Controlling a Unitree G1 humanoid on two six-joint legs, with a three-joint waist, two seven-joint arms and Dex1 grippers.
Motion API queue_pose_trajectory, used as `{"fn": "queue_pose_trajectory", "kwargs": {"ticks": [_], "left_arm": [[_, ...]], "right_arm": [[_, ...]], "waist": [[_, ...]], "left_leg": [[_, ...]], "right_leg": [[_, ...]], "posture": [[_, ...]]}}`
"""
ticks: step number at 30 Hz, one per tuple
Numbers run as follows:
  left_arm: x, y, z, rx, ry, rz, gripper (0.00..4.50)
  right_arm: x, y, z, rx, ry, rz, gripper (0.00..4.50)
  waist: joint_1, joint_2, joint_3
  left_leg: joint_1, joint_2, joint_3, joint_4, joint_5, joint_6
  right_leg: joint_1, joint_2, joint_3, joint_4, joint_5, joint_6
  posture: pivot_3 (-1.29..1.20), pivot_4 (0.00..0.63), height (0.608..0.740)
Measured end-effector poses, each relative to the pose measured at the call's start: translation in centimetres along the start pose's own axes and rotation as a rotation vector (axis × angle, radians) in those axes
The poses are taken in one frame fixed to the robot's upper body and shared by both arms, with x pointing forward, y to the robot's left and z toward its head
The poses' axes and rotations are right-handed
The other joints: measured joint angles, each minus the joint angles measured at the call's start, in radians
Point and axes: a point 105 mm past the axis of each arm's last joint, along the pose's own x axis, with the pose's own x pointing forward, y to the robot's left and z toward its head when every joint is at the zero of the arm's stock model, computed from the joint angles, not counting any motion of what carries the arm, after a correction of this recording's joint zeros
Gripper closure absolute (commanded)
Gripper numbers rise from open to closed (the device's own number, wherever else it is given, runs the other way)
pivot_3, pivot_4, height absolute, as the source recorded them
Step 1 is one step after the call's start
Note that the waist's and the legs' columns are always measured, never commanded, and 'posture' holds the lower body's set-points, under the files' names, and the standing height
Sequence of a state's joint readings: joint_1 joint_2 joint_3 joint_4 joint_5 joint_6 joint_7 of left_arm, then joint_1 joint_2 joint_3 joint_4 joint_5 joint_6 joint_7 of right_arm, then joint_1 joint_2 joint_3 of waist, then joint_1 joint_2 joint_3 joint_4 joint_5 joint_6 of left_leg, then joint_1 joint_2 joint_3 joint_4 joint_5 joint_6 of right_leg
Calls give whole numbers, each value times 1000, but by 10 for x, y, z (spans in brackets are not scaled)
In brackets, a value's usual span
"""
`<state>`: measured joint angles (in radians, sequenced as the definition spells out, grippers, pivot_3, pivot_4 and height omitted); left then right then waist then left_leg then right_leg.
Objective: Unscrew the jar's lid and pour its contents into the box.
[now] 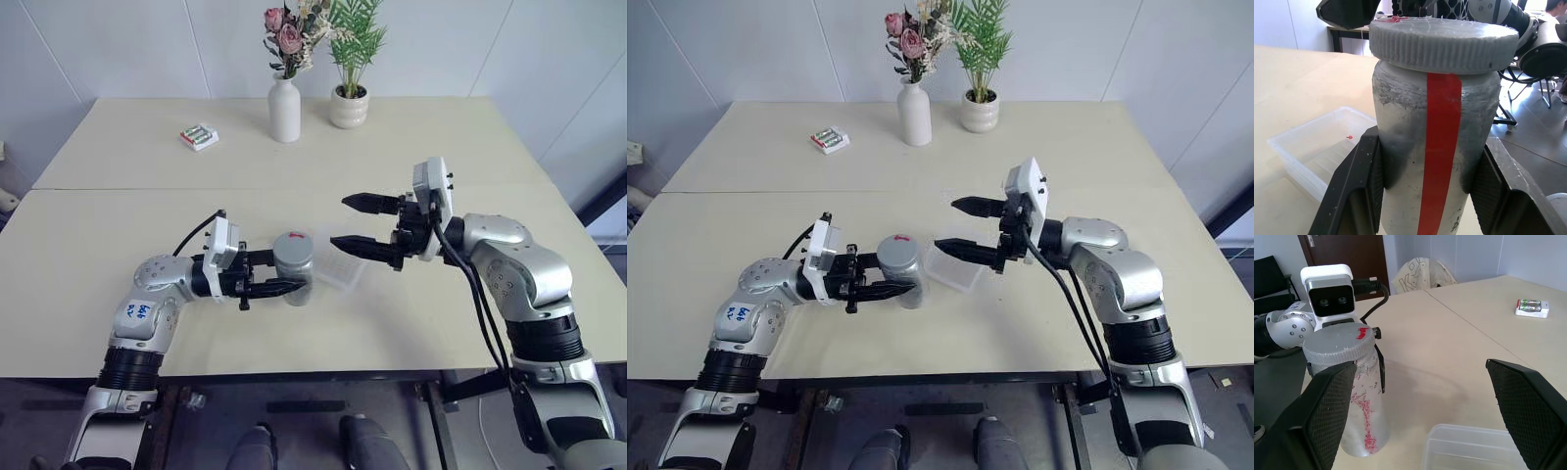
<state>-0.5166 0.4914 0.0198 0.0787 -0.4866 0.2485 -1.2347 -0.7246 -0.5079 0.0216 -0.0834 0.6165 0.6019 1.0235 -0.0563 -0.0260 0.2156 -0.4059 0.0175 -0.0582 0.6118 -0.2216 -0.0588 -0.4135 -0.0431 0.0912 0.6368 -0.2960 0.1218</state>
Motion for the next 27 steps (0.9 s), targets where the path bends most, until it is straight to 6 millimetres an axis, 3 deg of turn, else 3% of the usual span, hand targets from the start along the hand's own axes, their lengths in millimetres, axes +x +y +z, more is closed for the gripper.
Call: {"fn": "queue_pose_trajectory", "kwargs": {"ticks": [7, 17, 27], "left_arm": [[0, 0, 0, -1, 0, -3, 2561], [0, 0, 0, -1, 0, -2, 2561], [1, 0, 0, -1, -1, -2, 2561]], "right_arm": [[43, 42, 14, 3, -74, 185, 35], [66, 44, 5, -36, -25, 192, 35], [73, 37, -7, -26, 12, 162, 35]], "waist": [[0, 0, 0], [-1, 0, 0], [0, 0, 0]], "left_leg": [[0, 0, -1, 1, 0, 0], [0, 0, 0, 0, 0, 0], [0, 0, 0, 0, 0, 0]], "right_leg": [[0, 0, 0, 1, 0, 0], [0, 0, 0, 0, 0, 0], [0, 0, 0, 0, 0, 0]], "posture": [[0, 150, 740], [0, 150, 740], [0, 150, 740]]}}
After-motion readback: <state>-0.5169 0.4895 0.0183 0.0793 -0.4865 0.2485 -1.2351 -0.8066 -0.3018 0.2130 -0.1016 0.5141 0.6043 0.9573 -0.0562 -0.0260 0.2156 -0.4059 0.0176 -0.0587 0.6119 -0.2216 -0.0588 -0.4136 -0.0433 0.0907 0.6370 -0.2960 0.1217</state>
